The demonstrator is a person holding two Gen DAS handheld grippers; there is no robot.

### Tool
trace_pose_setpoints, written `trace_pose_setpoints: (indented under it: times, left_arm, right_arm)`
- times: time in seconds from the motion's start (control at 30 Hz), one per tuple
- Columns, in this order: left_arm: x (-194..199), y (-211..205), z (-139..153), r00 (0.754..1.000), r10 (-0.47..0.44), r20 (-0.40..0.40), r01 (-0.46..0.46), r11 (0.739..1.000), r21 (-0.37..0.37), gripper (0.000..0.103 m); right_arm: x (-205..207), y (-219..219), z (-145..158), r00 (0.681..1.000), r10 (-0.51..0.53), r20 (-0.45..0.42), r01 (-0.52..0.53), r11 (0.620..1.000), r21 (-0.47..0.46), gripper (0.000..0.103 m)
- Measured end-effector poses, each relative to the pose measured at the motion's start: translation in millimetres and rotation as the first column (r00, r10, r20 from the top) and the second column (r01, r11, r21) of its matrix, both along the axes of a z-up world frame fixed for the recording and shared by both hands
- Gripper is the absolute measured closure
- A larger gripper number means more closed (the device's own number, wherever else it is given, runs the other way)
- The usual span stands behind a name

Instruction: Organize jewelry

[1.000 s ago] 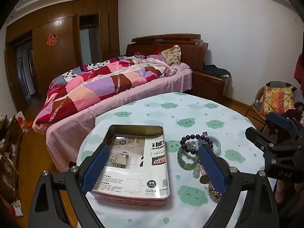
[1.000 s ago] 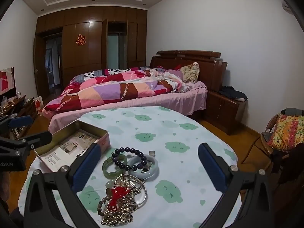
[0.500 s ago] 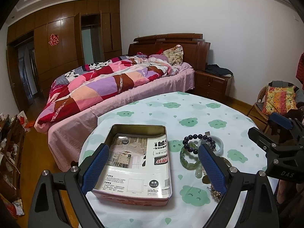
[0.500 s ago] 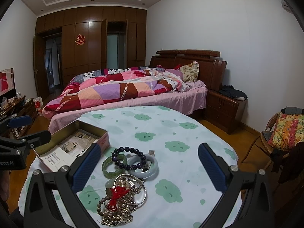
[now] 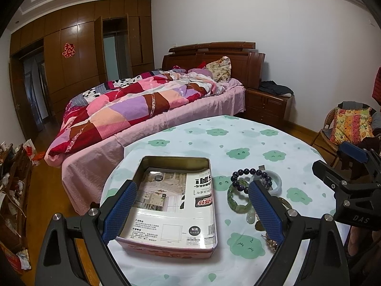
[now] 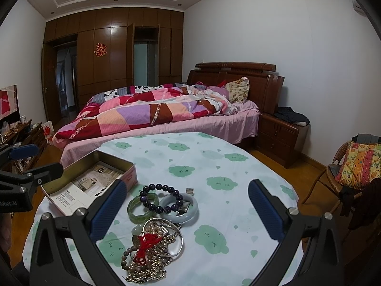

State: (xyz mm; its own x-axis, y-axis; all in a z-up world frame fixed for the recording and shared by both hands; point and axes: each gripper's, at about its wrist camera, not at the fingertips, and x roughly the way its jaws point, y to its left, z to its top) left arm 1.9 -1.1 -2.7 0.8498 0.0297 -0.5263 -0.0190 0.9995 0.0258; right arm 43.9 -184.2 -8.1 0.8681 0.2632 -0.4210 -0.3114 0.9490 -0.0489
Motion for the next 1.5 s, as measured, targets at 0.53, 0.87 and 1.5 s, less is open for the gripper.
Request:
trace_pose_setpoints:
  times: [0.53, 0.87, 1.5]
  left_arm:
    - [0, 7, 0, 1.0, 0.005, 0.001, -0.005, 1.0, 0.003, 0.008]
    - [-2, 12, 1, 1.0, 0.013, 0.003, -0.013, 1.0, 0.002, 0.008]
    - [-2, 16, -4, 1.0, 0.011, -0.012, -0.011, 1.0, -0.007, 0.008]
  right_arm:
    - [0, 0, -3, 1.0, 0.001, -0.004, -0.001, 1.0, 0.0, 0.0]
    - [1, 0, -2, 1.0, 0.0, -0.005, 0.0, 1.0, -0.002, 0.0]
    - [2, -2, -15, 1.0, -0.001, -0.021, 0.001, 1.0, -0.002, 0.0]
